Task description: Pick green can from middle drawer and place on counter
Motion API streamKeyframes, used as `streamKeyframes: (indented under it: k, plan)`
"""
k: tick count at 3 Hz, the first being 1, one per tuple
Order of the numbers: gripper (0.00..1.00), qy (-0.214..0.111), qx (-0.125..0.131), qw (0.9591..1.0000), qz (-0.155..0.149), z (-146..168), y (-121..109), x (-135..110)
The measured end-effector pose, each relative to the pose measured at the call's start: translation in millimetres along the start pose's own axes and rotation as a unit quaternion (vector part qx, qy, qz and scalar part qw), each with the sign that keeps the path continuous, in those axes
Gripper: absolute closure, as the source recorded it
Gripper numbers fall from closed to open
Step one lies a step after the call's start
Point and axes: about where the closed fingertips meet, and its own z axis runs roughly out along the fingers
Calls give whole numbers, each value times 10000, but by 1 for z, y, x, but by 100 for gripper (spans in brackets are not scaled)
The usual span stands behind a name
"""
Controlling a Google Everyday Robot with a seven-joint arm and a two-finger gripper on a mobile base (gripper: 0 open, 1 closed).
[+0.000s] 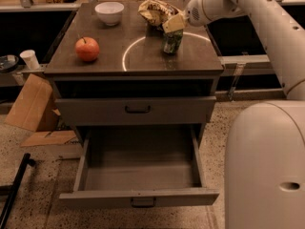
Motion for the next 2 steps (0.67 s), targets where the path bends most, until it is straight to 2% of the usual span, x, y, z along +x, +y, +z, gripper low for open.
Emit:
streamKeyframes:
  k: [1, 2]
  plan:
    - [28, 8, -25, 10000, 58, 6, -3, 0]
    - [5, 11, -43, 10000, 85, 9, -4, 0]
